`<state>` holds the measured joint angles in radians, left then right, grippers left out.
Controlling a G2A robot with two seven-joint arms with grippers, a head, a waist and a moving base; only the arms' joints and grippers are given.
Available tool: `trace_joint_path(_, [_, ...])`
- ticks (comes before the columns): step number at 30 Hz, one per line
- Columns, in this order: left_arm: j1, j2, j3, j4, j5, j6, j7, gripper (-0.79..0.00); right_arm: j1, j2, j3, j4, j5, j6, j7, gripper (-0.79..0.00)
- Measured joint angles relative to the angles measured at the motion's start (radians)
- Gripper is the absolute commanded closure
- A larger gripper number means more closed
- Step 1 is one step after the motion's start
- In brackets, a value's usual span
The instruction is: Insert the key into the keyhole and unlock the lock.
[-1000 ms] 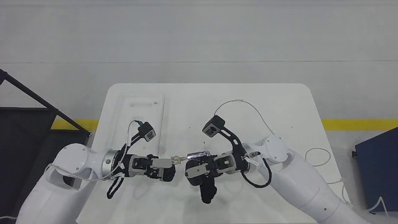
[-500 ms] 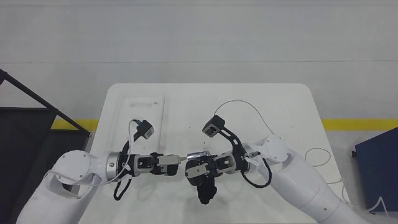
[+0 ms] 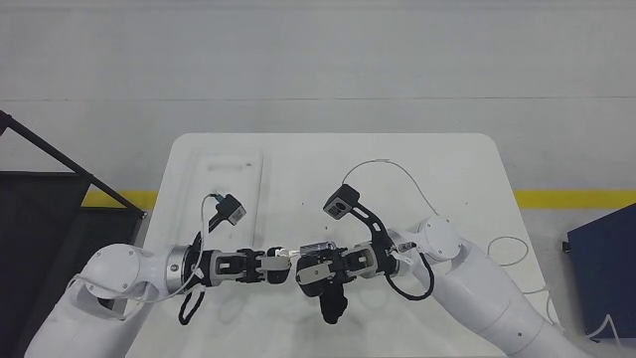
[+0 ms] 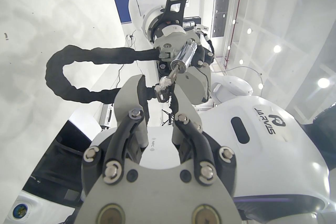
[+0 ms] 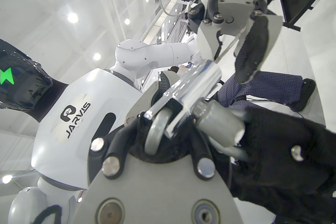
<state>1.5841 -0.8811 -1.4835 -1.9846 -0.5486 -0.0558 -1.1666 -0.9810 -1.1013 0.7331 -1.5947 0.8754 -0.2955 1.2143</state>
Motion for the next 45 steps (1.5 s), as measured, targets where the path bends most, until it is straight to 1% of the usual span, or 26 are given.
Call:
trace_joint_path(5, [0.000, 0.001, -0.007, 0.020, -0.042, -0.038, -0.055, -0.237, 0.000, 0.000, 0.000, 0.000, 0.000, 0.000, 0.000, 0.000])
trace_joint_path(18, [-0.020, 0.001, 0.001, 0.040, -0.049, -0.041, -0.076, -0.252, 0.000, 0.000, 0.000, 0.000, 0.000, 0.000, 0.000, 0.000])
trace_joint_path(22, [-0.038, 0.001, 0.009, 0.052, -0.047, -0.034, -0.095, -0.249, 0.000, 0.000, 0.000, 0.000, 0.000, 0.000, 0.000, 0.000])
trace_joint_path(28, [-0.072, -0.001, 0.027, 0.065, -0.041, -0.021, -0.092, -0.237, 0.000, 0.000, 0.000, 0.000, 0.000, 0.000, 0.000, 0.000])
trace_joint_path(33, [-0.094, -0.002, 0.039, 0.075, -0.039, -0.019, -0.092, -0.206, 0.000, 0.000, 0.000, 0.000, 0.000, 0.000, 0.000, 0.000])
trace_joint_path(35, [-0.102, -0.003, 0.045, 0.078, -0.040, -0.019, -0.091, -0.135, 0.000, 0.000, 0.000, 0.000, 0.000, 0.000, 0.000, 0.000])
trace_joint_path(36, [-0.105, -0.003, 0.048, 0.079, -0.040, -0.019, -0.090, -0.015, 0.000, 0.000, 0.000, 0.000, 0.000, 0.000, 0.000, 0.000])
trace_joint_path(37, [-0.110, -0.003, 0.052, 0.081, -0.038, -0.019, -0.090, 0.000, 0.000, 0.000, 0.000, 0.000, 0.000, 0.000, 0.000, 0.000])
trace_joint_path(45, [-0.124, -0.005, 0.065, 0.086, -0.030, -0.019, -0.085, 0.000, 0.000, 0.000, 0.000, 0.000, 0.000, 0.000, 0.000, 0.000])
